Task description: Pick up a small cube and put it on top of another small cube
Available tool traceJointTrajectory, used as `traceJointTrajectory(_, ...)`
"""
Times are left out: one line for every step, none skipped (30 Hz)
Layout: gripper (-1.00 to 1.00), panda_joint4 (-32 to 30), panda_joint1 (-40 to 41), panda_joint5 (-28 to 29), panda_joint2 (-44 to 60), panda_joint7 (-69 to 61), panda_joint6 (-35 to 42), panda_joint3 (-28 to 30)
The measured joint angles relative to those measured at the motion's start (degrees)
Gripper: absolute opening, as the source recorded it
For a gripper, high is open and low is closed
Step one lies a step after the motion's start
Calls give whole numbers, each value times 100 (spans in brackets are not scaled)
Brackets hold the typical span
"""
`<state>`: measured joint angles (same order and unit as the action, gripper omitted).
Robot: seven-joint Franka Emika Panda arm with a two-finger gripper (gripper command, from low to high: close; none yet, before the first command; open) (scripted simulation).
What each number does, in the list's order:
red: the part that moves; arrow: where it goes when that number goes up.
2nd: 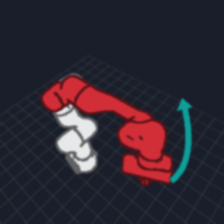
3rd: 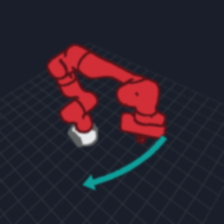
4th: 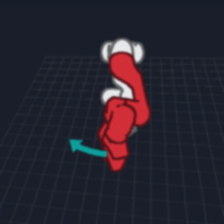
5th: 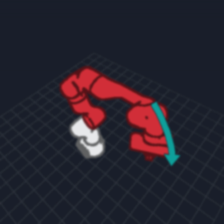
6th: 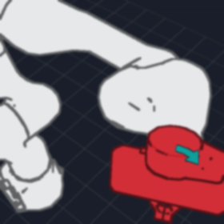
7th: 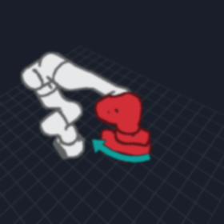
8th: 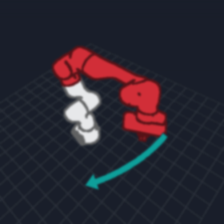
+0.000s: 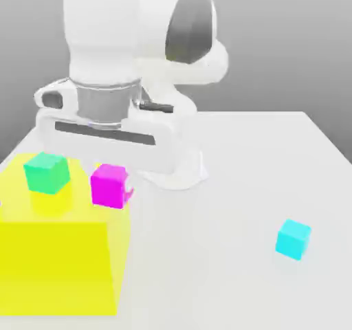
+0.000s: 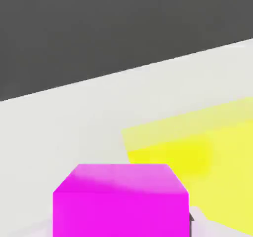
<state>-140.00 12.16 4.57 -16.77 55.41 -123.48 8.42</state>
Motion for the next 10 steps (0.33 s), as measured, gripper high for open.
traceJointTrajectory(-100,47,190,4,-199,137,242,123)
traceJointTrajectory(-100,82,376,4,-381,261,453,234)
traceJointTrajectory(-100,27,467,5,-418,320,433,300)
traceJointTrajectory(-100,-73,531,-7,-383,338,300,325)
traceJointTrajectory(-100,-196,556,-11,-313,346,108,352)
traceJointTrajectory(-100,-331,570,-15,-226,345,-113,374)
traceJointTrajectory(100,-424,581,-19,-164,341,-269,384)
traceJointTrajectory(100,-424,581,-20,-164,341,-269,384)
traceJointTrajectory(100,-424,581,-20,-164,341,-269,384)
traceJointTrajectory(100,-424,581,-20,-164,341,-269,384)
